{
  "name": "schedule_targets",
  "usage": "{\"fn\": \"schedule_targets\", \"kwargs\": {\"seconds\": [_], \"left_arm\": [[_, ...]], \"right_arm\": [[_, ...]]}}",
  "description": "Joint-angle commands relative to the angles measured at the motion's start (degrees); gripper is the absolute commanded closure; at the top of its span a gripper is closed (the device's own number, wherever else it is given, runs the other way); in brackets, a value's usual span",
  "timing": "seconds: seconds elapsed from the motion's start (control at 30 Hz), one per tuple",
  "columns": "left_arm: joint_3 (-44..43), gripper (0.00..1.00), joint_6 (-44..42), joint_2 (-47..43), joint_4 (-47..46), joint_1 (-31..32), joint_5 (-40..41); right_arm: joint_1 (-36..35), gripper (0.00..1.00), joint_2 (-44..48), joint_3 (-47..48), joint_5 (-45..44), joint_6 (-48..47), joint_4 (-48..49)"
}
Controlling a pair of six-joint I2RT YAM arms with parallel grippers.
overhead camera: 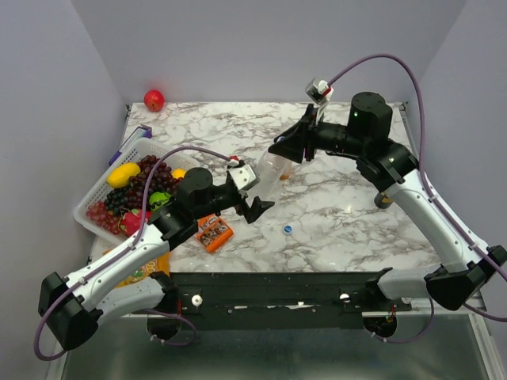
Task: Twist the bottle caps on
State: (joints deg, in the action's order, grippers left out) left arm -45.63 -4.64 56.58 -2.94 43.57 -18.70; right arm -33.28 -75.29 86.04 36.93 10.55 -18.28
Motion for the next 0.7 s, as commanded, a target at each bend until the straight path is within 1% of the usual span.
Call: {"fn": "schedule_targets", "kwargs": {"seconds": [0.0,0.03,0.07,0.1,0.13,0.17,0.2,0.23,0.27,0.3,0.37,0.43,0.47,0.53,0.57,0.67], "left_arm": [[1.23,0.01,-5.2,-4.89,5.48,-2.43,-2.93],[1.68,0.01,-5.37,-5.33,6.36,-3.4,-2.57],[2.64,0.01,-5.46,-5.68,6.45,-4.28,-2.74],[3.0,0.01,-5.72,-5.86,6.72,-5.15,-3.01],[3.09,0.01,-6.16,-5.78,6.89,-6.82,-3.27],[3.09,0.01,-6.6,-5.6,6.98,-7.36,-3.36],[2.83,0.01,-7.3,-5.08,6.81,-7.8,-2.49],[2.56,0.01,-7.4,-4.64,5.85,-8.41,-1.96],[1.86,0.01,-7.57,-4.02,5.23,-8.76,-1.52],[1.33,0.01,-7.75,-2.54,4.7,-9.12,-1.08],[-0.59,0.01,-8.54,-0.51,3.29,-9.9,-0.55],[-2.44,0.01,-8.28,3.09,3.2,-10.52,1.2],[-4.63,0.01,-7.93,4.41,3.12,-11.22,1.9],[-6.92,0.01,-6.79,8.01,3.2,-12.19,4.0],[-9.19,0.01,-4.78,8.98,3.2,-12.8,4.63],[-13.85,0.01,-3.27,12.94,4.6,-15.97,4.81]], "right_arm": [[3.12,1.0,1.81,8.93,-6.16,-9.92,-9.3],[4.17,1.0,1.2,11.49,-7.12,-13.59,-10.97],[6.27,1.0,0.41,14.04,-9.22,-14.49,-14.12],[7.69,1.0,-1.6,19.72,-9.68,-15.11,-15.28],[9.01,1.0,-2.84,22.39,-9.86,-15.73,-16.42],[10.85,1.0,-4.59,26.07,-11.68,-17.91,-20.0],[11.56,0.99,-8.35,29.68,-12.75,-19.58,-22.65],[12.53,1.0,-10.73,36.5,-13.37,-22.47,-25.28],[14.54,1.0,-12.76,38.92,-14.85,-23.46,-30.01],[15.86,0.99,-16.17,40.51,-15.21,-23.9,-31.62],[20.07,1.0,-18.13,40.0,-14.87,-25.04,-32.87],[22.28,1.0,-20.94,38.24,-15.48,-26.36,-32.26],[24.9,1.0,-22.08,37.02,-14.35,-26.89,-30.95],[27.03,1.0,-24.2,37.36,-13.12,-27.16,-30.24],[28.69,1.0,-26.73,38.05,-11.54,-27.24,-29.71],[30.54,1.0,-29.56,37.71,-8.47,-27.77,-28.13]]}}
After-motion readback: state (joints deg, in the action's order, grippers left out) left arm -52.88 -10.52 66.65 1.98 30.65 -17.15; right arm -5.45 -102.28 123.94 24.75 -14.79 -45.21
